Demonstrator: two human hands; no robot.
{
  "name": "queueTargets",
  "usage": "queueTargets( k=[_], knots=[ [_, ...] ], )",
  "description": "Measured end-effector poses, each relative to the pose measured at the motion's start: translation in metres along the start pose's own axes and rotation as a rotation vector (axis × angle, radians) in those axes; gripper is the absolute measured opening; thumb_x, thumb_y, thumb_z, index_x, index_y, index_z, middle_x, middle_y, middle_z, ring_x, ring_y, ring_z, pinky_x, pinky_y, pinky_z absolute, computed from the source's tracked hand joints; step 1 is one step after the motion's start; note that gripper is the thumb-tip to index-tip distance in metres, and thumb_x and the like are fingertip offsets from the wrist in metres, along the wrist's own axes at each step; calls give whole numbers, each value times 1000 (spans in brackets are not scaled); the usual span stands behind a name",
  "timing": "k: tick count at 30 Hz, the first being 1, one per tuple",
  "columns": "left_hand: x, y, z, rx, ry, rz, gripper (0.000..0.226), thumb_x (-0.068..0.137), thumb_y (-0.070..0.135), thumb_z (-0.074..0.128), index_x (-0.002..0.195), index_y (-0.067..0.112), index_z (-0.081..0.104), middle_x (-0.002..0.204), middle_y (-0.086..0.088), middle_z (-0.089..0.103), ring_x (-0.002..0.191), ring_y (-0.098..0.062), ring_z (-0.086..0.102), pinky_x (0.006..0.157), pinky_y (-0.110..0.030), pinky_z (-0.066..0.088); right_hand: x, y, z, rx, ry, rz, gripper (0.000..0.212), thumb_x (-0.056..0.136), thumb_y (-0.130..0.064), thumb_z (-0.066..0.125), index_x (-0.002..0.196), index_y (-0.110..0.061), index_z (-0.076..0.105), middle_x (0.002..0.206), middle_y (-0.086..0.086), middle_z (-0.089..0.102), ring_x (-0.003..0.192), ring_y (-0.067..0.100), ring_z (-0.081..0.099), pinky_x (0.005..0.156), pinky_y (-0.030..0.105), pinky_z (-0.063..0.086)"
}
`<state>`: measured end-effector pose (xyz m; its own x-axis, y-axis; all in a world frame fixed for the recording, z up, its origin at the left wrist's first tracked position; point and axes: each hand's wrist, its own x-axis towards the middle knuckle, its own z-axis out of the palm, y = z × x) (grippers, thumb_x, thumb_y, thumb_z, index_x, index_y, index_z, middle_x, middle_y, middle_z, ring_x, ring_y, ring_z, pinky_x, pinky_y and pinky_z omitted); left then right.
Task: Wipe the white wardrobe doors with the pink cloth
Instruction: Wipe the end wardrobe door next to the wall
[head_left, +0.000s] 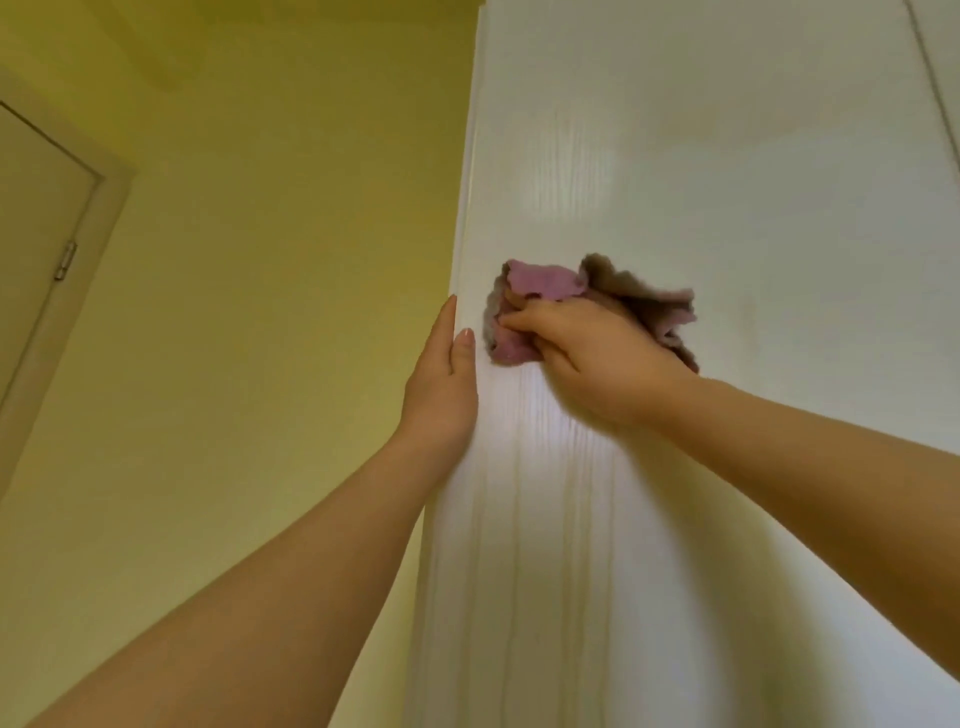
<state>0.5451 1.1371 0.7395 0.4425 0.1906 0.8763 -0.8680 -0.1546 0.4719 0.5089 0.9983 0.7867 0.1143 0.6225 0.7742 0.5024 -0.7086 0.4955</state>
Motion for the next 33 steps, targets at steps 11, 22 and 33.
queueTargets(
  k=[11, 22, 33],
  knots=[
    [0, -3, -10, -166, -43, -128, 44, 103, 26, 37, 145, 34, 32, 148, 10, 36, 134, -9, 36, 113, -33, 29, 2, 4, -5, -25, -102, 2, 35, 95, -7, 40, 121, -17, 61, 126, -2, 58, 120, 15, 47, 103, 8, 18],
    [-1, -3, -13, -250, -56, -173, 42, 101, 27, 41, 142, 37, 38, 145, 12, 42, 131, -10, 42, 111, -36, 34, 26, 12, -3, -105, 9, 102, 44, 97, -10, 34, 136, -24, 47, 147, -7, 37, 136, 13, 28, 110, 19, 9],
    [-4, -7, -8, -202, 5, -133, 41, 102, 28, 39, 142, 37, 38, 143, 11, 43, 130, -7, 41, 112, -32, 31, 17, 14, -1, -141, 53, 90, 47, 94, -8, 37, 138, -24, 44, 149, -7, 34, 140, 11, 23, 117, 28, 3]
  ],
)
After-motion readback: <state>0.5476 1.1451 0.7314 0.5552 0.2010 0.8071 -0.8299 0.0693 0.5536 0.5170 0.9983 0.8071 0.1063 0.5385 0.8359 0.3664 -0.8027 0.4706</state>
